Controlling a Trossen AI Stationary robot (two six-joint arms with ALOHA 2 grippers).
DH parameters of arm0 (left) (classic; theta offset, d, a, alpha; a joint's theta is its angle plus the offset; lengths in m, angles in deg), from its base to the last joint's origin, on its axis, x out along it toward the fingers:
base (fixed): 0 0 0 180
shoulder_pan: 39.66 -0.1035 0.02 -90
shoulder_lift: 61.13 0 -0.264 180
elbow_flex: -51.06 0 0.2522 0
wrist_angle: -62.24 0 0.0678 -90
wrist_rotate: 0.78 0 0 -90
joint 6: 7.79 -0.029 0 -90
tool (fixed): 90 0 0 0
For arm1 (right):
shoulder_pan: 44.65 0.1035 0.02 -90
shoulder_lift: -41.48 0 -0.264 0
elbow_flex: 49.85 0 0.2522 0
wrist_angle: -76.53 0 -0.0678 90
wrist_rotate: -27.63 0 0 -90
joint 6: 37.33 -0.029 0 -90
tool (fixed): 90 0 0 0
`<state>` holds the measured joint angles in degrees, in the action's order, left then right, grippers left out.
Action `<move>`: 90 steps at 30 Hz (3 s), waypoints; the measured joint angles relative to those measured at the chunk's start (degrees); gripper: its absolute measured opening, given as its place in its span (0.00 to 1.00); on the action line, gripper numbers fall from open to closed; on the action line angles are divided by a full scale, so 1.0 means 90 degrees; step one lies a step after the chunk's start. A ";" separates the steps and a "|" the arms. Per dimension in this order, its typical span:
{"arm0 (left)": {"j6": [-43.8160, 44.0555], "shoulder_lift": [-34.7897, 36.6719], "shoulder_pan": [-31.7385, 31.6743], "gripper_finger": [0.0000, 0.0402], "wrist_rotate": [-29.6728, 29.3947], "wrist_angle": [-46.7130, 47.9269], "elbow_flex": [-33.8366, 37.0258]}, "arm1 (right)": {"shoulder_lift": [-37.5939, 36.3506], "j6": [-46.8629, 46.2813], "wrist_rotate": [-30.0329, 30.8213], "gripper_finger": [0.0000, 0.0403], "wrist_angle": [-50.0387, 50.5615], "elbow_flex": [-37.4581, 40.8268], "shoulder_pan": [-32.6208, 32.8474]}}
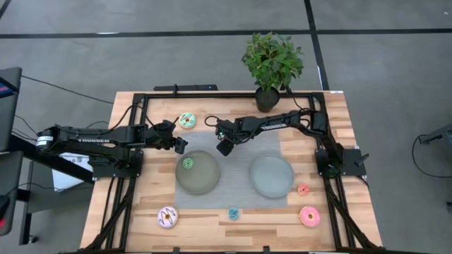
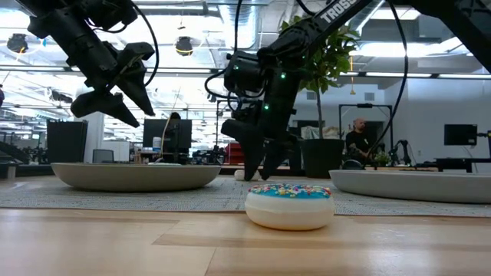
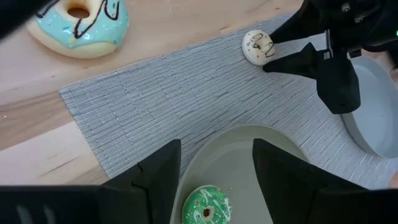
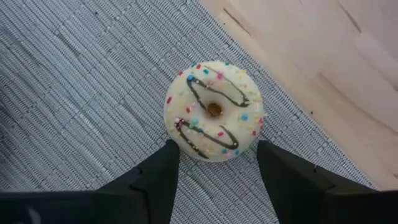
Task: Pick & Place donuts
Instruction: Put the small white donut on the dark gray plate
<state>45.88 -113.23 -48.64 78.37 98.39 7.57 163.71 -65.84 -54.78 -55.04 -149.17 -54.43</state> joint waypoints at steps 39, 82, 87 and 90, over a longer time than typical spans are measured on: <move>-0.0108 0.0000 0.0001 0.48 -0.0049 0.0001 0.0000 | -0.0010 0.0063 -0.0229 0.31 -0.0068 0.0000 -0.0005; -0.2909 0.0002 0.0566 0.48 0.1955 -0.1580 -0.0002 | -0.0022 0.1858 -0.0354 0.31 0.0940 -0.2737 0.1003; -0.3002 0.0002 0.0804 0.48 0.1509 -0.1609 -0.0002 | -0.0019 0.1843 -0.0360 0.31 0.0951 -0.2737 0.1004; -0.3296 0.0002 0.0924 0.48 0.1207 -0.1725 -0.0002 | -0.0019 0.1840 -0.0420 0.31 0.0955 -0.2737 0.1039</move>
<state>16.21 -113.21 -40.32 89.23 82.87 7.54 163.54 -49.28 -58.56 -46.44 -173.81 -45.08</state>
